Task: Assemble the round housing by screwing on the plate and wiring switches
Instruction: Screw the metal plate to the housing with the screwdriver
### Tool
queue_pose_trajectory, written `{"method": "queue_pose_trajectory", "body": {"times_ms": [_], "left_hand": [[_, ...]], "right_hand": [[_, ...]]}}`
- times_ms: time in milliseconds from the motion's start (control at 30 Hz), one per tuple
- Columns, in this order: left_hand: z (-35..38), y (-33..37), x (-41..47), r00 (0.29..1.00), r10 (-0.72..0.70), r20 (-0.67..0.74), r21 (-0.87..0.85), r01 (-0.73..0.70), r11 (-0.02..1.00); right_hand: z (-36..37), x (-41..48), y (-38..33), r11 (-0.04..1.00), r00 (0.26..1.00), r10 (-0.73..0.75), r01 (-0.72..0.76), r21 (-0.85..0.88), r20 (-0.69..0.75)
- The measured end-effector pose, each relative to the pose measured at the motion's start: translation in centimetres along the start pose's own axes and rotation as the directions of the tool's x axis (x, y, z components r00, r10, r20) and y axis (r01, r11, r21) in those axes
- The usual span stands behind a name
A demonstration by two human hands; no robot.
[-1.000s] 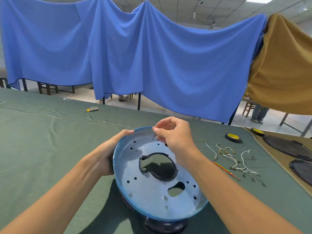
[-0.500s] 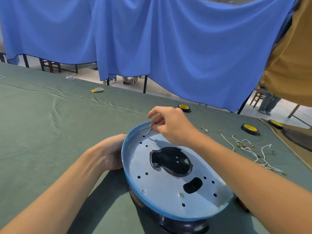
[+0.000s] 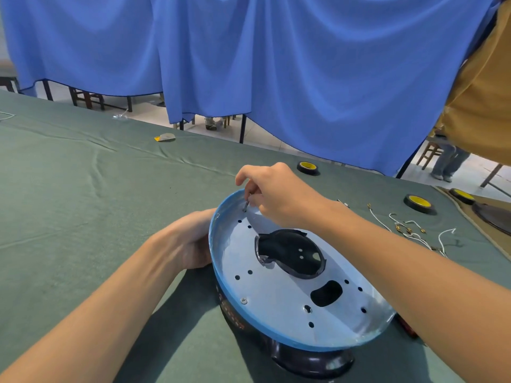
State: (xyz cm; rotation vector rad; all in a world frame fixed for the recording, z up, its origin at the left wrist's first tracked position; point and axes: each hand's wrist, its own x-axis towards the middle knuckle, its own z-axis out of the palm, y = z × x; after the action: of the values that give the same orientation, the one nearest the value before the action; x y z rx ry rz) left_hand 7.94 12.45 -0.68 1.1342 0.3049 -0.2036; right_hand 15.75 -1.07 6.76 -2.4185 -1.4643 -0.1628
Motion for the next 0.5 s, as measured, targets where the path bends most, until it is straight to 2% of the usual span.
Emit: {"method": "queue_pose_trajectory", "body": {"times_ms": [500], "left_hand": [[-0.42,-0.28,0.22,1.0,0.011,0.019,-0.003,-0.011,1.0]], "right_hand": [[-0.24,0.7,-0.67,0.993,0.989,-0.074,0.086,-0.086,0.128]]}}
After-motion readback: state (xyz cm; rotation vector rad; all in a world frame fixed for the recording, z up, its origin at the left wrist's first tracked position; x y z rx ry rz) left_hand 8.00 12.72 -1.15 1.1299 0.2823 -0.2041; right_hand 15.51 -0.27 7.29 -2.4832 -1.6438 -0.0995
